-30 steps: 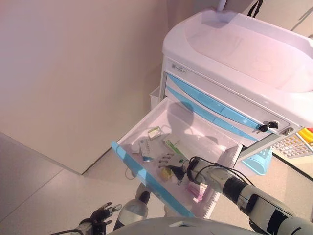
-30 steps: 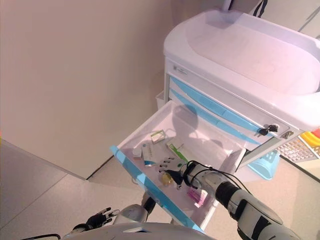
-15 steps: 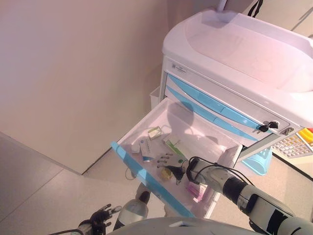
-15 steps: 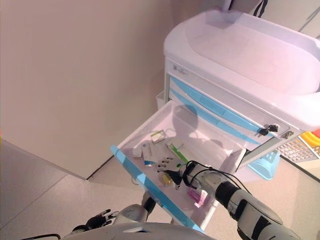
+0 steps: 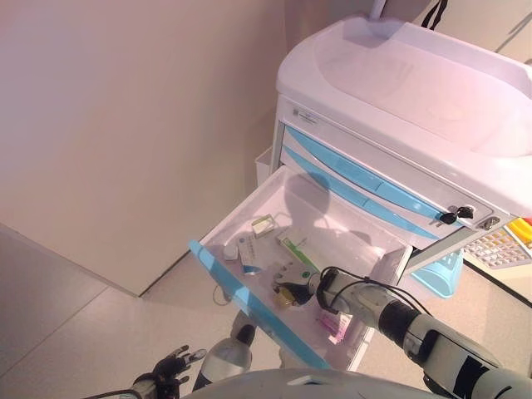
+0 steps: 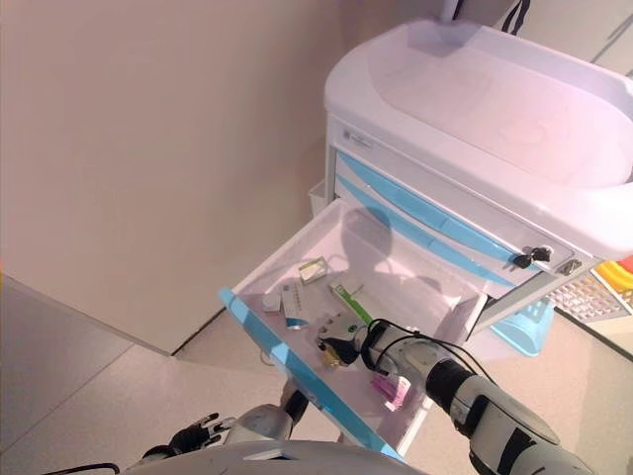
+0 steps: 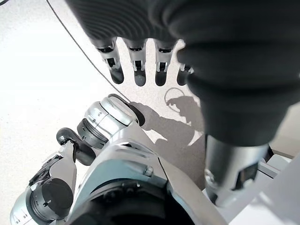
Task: Open the drawer and pick up the medicine
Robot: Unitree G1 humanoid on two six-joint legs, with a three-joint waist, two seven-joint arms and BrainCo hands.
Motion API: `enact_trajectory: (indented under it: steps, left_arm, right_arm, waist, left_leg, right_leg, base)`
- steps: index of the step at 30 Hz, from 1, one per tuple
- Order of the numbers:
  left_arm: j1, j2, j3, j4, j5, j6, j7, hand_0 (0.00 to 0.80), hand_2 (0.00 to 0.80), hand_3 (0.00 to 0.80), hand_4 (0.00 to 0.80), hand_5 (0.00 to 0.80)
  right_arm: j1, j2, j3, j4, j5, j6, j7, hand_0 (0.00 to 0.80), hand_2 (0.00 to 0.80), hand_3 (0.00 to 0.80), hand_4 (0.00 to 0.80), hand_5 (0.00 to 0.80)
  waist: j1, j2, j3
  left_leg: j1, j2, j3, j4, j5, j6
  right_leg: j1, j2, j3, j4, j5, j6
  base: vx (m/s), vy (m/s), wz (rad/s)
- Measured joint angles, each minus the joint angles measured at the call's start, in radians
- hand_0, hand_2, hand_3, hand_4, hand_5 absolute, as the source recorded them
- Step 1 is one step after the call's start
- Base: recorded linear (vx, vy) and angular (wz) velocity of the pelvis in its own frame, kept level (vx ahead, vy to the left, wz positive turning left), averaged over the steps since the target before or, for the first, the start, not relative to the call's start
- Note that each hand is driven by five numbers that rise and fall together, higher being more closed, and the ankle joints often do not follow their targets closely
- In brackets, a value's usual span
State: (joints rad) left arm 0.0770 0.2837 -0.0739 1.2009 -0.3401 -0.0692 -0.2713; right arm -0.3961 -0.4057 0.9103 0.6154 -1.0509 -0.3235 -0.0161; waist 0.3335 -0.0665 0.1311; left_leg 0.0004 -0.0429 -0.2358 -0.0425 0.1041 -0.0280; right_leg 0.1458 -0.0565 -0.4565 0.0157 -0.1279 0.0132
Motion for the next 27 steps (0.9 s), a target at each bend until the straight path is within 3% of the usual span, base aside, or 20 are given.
enact_trajectory:
  steps: [14,18,23,27]
  left_arm:
    - [-0.001,0.000,0.001,0.000,0.000,0.000,0.000,0.000,0.000,0.000,0.000,0.000]
    - [0.001,0.000,0.005,-0.001,-0.001,0.001,0.001,0.000,0.000,0.000,0.000,0.000]
    - [0.020,0.001,0.051,-0.001,-0.010,0.000,0.001,0.000,0.000,0.000,0.000,0.000]
    - [0.053,0.004,0.062,0.001,-0.025,-0.001,0.000,0.000,0.000,0.000,0.000,0.000]
  right_arm:
    - [0.001,-0.003,0.000,-0.008,0.001,0.017,-0.019,0.800,0.800,0.800,0.800,0.800]
    - [0.001,-0.093,-0.021,-0.195,0.044,0.041,0.004,0.800,0.800,0.800,0.800,0.800]
    - [-0.011,-0.289,-0.277,-0.554,0.218,0.038,0.095,0.800,0.800,0.800,0.800,0.800]
    - [-0.068,-0.425,-0.515,-0.689,0.439,0.048,0.125,0.800,0.800,0.800,0.800,0.800]
  waist:
    - [-0.003,0.000,0.000]
    - [-0.012,-0.002,-0.001]
    - [-0.057,-0.010,-0.001]
    - [-0.107,-0.030,-0.004]
  left_leg:
    - [0.001,0.000,0.001,0.000,0.000,0.000]
    - [0.002,0.003,0.012,-0.001,0.000,0.000]
    - [0.021,0.010,0.055,-0.014,0.000,0.005]
    - [0.049,0.016,0.107,-0.038,-0.001,0.012]
  right_leg:
    - [0.000,0.000,0.001,0.001,0.001,-0.001]
    - [-0.005,-0.001,0.010,0.004,0.001,-0.001]
    - [-0.020,-0.002,0.062,0.020,0.005,0.002]
    - [-0.021,-0.001,0.116,0.017,0.016,0.006]
  base:
    - [0.000,0.000,0.00]
    - [-0.010,-0.005,-0.07]
    - [-0.015,0.020,-0.26]
    - [0.021,0.039,-0.39]
